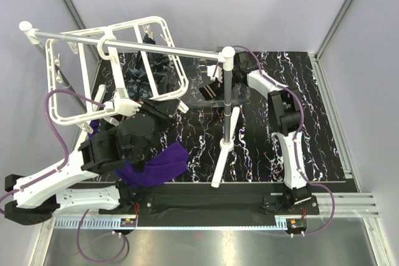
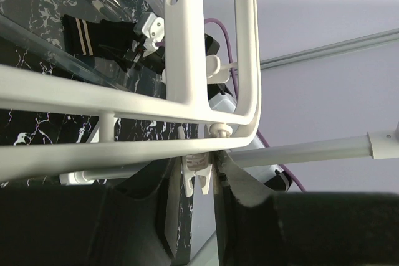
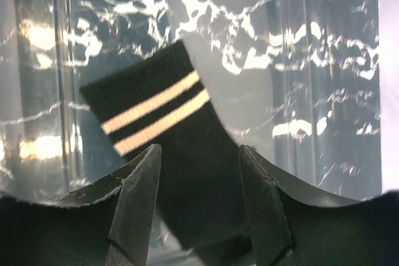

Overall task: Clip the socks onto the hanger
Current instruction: Pick up the sock from the bin.

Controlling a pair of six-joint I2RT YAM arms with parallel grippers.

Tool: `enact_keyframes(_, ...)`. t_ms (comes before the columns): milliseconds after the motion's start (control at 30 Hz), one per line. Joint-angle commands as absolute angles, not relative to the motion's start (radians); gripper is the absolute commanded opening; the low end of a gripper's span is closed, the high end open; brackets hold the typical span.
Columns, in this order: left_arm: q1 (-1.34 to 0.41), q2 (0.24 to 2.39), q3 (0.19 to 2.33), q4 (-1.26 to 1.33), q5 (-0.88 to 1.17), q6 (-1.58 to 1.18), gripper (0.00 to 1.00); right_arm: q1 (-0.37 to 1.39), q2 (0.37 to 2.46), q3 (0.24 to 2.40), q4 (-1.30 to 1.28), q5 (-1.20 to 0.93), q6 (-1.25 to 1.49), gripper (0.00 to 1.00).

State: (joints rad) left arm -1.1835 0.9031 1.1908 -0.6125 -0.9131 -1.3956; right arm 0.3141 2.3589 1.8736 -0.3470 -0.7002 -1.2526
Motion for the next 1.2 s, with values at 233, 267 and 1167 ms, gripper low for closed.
enact_keyframes(233,-1.187,0.871,1.197,-0.586,-0.942,-1.373,0.00,0.336,2.497,2.145,-0.597,-0.723,-1.339,0.62)
enact_keyframes(267,-1.187,0.870,1.193,-0.587,-0.946,-1.373,0.00,0.334,2.496,2.152,-0.629,-0.716,-1.345,0.63)
enact_keyframes(1167,-1.187,0.865,1.203,-0.577,-0.954,-1.342,0.00,0.382,2.706,2.482,-1.054,-0.617,-1.314,0.52)
